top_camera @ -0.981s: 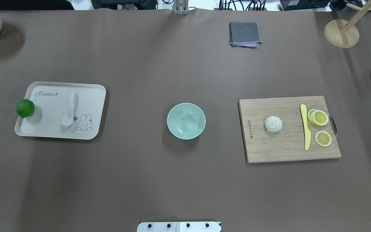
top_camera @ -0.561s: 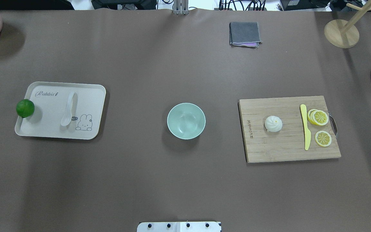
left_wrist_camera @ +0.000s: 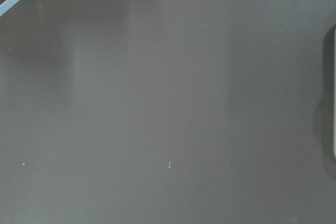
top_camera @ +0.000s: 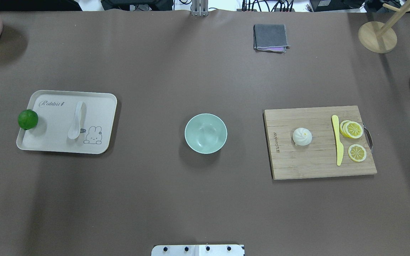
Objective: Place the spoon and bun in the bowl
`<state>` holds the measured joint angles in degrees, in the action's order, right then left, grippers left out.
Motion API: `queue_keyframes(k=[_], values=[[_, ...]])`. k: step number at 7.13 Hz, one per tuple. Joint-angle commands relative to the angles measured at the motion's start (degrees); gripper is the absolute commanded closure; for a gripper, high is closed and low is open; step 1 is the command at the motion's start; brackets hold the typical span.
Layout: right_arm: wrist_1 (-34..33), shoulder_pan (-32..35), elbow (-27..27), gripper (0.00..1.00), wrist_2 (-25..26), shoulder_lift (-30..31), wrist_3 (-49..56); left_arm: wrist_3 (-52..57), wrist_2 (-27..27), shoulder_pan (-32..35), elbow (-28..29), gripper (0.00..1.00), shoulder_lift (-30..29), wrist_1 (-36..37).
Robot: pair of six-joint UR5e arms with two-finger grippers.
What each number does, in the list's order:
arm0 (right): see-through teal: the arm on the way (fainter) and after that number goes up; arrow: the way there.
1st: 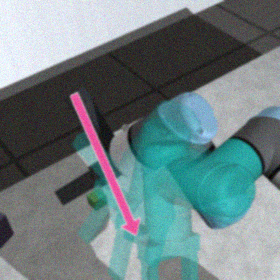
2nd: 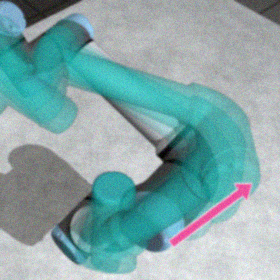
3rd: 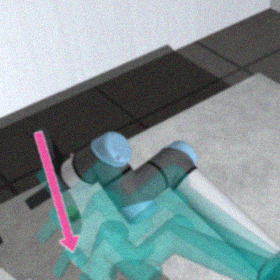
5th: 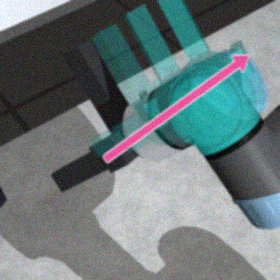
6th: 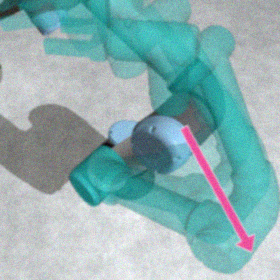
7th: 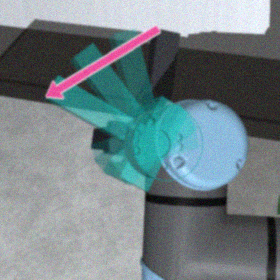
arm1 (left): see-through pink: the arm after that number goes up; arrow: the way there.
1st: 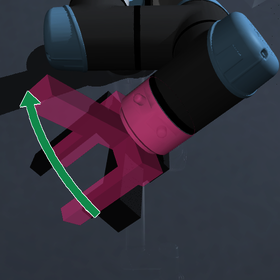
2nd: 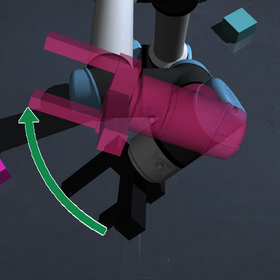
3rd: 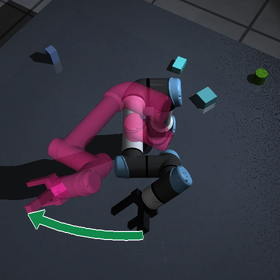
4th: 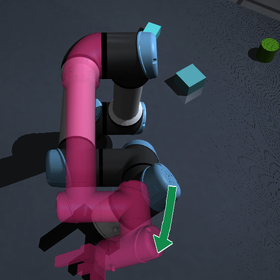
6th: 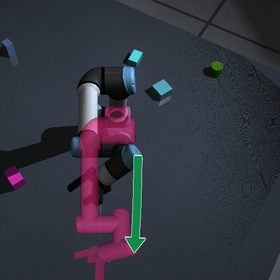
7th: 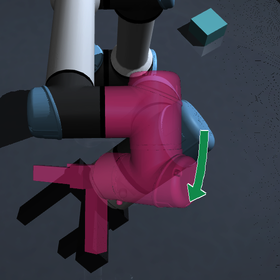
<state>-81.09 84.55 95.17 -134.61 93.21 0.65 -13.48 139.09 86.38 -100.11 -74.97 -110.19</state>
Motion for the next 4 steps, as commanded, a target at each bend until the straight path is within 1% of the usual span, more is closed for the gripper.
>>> queue_keyframes(k=[1, 2, 4], values=[[-0.38, 1.31, -0.08, 0.00, 0.40, -0.93, 0.06, 0.03, 0.31, 2.04, -0.52, 0.01, -0.35, 2.25], [-0.65, 2.02, -0.16, 0.00, 1.18, -1.63, 0.06, 0.03, 0.31, 2.22, -0.52, 0.01, -0.44, 2.34], [-0.74, 2.55, -1.48, 0.00, 1.10, -2.60, -0.03, -0.14, -0.13, 2.04, -1.14, 0.01, -1.05, 4.45]])
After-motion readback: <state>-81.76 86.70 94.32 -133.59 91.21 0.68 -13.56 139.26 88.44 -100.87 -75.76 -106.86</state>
